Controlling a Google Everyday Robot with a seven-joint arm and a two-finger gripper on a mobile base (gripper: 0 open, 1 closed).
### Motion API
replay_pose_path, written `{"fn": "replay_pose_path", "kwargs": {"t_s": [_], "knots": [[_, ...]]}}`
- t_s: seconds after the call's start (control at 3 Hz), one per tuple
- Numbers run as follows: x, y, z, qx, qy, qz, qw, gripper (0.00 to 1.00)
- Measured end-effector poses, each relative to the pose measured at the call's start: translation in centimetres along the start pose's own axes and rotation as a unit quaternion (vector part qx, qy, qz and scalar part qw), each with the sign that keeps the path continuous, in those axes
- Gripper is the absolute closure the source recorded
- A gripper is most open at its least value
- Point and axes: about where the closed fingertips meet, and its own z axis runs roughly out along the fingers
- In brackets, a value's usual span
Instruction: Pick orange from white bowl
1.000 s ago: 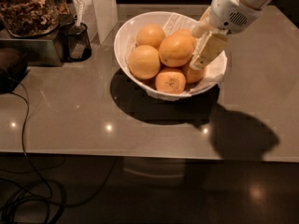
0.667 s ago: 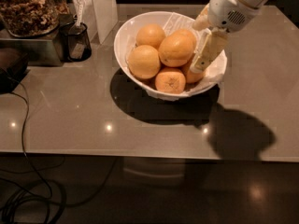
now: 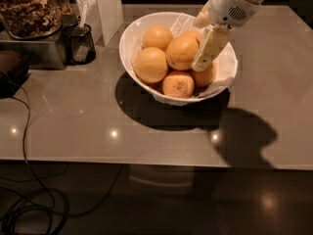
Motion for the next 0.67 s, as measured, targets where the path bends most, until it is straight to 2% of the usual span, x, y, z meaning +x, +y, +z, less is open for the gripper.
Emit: {"fn": "replay_pose_path", "kwargs": {"t_s": [0.67], "knots": [[-0.3, -2.9, 3.4, -0.045, -0.004, 0.003, 0.9990, 0.20]]}}
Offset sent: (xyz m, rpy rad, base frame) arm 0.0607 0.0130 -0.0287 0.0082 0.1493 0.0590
